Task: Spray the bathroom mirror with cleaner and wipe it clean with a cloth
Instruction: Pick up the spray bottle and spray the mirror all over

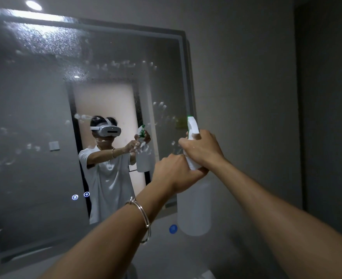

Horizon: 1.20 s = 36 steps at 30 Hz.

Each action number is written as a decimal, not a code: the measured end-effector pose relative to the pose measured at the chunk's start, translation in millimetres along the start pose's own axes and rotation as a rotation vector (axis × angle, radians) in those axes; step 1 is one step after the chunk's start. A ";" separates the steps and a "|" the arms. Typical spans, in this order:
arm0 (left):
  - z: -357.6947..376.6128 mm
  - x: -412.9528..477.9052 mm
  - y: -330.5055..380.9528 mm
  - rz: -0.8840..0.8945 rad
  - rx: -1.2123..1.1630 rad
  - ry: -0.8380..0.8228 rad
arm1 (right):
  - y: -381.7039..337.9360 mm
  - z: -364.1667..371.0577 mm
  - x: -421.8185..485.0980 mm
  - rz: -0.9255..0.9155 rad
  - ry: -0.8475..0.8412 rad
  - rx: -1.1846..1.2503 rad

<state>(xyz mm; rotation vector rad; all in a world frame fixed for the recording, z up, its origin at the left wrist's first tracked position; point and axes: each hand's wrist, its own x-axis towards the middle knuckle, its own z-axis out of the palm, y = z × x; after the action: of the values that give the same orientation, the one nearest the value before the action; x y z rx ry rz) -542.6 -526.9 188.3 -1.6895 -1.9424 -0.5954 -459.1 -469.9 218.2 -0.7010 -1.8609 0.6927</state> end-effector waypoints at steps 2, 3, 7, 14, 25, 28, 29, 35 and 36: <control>-1.2 -2.0 0.3 -0.009 0.020 -0.024 | 1.9 1.9 -0.7 -0.008 0.004 -0.006; -2.5 -2.9 -0.1 -0.011 0.037 -0.034 | 2.4 3.1 -0.5 -0.015 0.013 -0.019; -14.0 -5.4 -7.0 -0.012 0.122 -0.143 | 0.3 11.4 2.1 -0.073 0.036 -0.101; -45.1 -13.7 -48.9 -0.031 0.241 -0.262 | -5.0 24.9 3.1 -0.090 -0.006 -0.006; -77.2 -33.0 -97.7 -0.125 0.286 -0.018 | -24.5 56.8 5.4 -0.177 -0.016 -0.036; -82.4 -41.8 -104.8 -0.146 0.294 -0.024 | -32.4 65.2 1.0 -0.168 -0.029 -0.017; -84.2 -44.1 -107.3 -0.153 0.299 -0.024 | -34.8 68.0 -0.9 -0.162 -0.033 -0.014; -100.9 -58.1 -126.5 -0.185 0.317 0.001 | -63.0 89.8 -14.8 -0.192 -0.103 0.009; -104.8 -61.9 -130.6 -0.190 0.326 0.003 | -69.6 94.3 -17.7 -0.209 -0.114 0.008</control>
<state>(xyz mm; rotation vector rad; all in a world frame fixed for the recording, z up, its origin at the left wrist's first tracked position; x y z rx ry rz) -656.6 -657.4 231.1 -1.3149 -2.0811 -0.3237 -551.4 -543.7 225.5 -0.4618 -2.0007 0.6143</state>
